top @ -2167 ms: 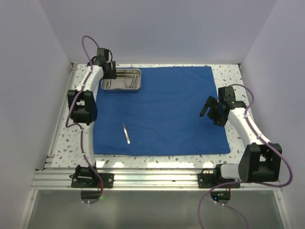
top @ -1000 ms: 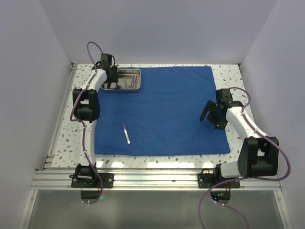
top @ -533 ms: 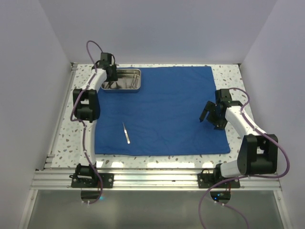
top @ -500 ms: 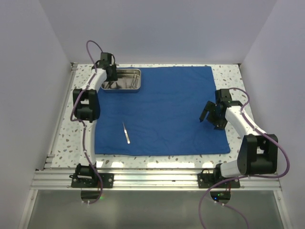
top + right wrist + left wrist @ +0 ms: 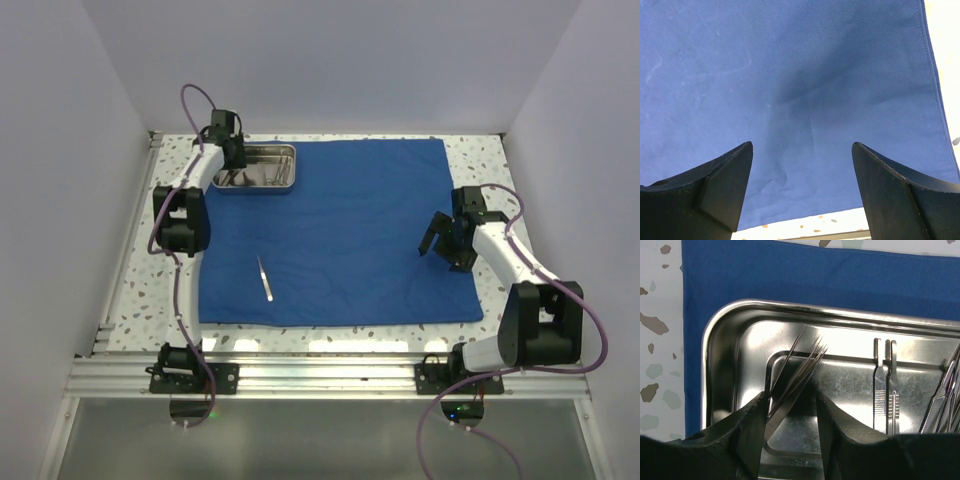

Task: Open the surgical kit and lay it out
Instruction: Pick up the medical item from the container.

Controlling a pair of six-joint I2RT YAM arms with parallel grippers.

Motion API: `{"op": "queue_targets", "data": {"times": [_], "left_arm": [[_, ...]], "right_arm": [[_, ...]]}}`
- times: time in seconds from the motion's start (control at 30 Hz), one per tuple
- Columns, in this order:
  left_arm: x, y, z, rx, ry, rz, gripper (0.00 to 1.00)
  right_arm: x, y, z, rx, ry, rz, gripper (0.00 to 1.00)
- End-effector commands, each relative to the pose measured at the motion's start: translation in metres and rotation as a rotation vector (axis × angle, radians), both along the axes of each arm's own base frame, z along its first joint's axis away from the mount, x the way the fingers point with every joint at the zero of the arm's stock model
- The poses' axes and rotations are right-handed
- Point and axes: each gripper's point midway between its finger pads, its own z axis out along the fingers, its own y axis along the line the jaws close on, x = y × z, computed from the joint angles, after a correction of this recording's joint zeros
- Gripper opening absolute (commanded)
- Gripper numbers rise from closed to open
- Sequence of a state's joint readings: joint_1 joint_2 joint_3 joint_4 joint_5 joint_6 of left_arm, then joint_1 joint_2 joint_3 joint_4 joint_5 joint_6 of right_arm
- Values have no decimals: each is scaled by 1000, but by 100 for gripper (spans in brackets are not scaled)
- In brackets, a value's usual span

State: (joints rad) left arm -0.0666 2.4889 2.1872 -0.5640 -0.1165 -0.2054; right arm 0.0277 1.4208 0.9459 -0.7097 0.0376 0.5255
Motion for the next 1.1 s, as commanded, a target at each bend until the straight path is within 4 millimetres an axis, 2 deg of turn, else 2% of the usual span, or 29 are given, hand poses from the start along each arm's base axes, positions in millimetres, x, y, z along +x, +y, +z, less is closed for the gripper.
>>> {"op": "queue_targets", "data": {"times": [0.0,0.57,0.97,1.07], "left_arm": [[15,-1,13,-20,-62,23,47],[11,-12,8,-30,-51,7,33],[3,-21,-6,-40,-18,-10,0],[5,-22,-2,-37,-27,-15,0]], "right_arm": [[7,-4,3,-26,-17,17,84],[1,-3,-3,-21,-3,12,84],[0,-3,-3,-22,-2,5,84],[-1,-4,-2,-23,-7,3,83]]}}
